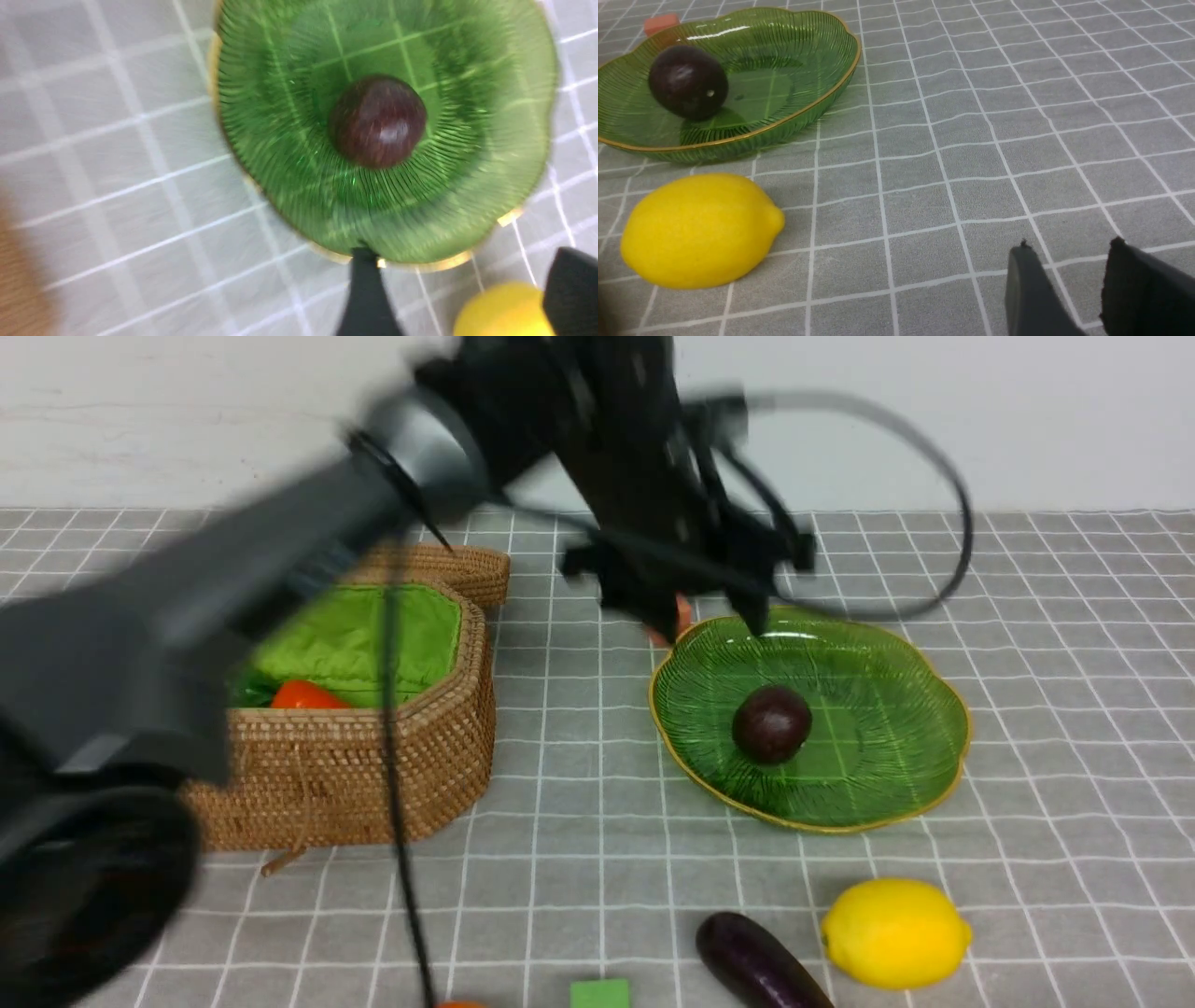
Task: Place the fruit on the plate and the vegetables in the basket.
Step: Use the right arm to grab a mango and put it into the right plate
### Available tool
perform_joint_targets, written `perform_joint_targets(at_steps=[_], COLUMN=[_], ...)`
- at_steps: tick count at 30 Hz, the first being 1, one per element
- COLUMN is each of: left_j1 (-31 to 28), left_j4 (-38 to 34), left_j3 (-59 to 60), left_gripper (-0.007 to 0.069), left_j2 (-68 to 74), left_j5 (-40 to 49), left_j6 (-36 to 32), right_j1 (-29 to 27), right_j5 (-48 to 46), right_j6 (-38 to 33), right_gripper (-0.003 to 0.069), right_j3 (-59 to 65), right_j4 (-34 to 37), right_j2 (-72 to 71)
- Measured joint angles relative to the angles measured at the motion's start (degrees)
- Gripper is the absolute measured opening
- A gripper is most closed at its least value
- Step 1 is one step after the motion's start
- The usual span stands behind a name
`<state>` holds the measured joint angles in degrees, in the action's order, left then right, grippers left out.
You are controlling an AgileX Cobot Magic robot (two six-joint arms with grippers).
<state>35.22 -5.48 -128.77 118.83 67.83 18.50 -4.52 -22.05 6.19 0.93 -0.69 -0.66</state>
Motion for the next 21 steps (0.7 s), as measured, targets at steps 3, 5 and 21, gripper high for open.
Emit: perform_joint_targets(at_steps=[3, 5, 21], left_j1=[0.00, 0.00, 0.00], left_j4=[4.38, 6.78, 11.03], left_j3=[-0.68, 2.05, 79.79], left_gripper=[0.0289, 0.0179, -0.0013], left_j2=[-8.89, -15.84, -82.05], left_j5=[2.84, 2.85, -20.93], left_j6=[-0.33, -0.33, 5.17], right_j1=[0.00, 0.00, 0.00], right_j5=[0.00, 0.00, 0.00], right_j6=[0.00, 0.00, 0.00], right_gripper=[0.0241, 0.0241, 0.0241], right_j3=[0.00, 0.00, 0.00], right_j4=[0.00, 0.00, 0.00], right_j2=[0.00, 0.00, 0.00])
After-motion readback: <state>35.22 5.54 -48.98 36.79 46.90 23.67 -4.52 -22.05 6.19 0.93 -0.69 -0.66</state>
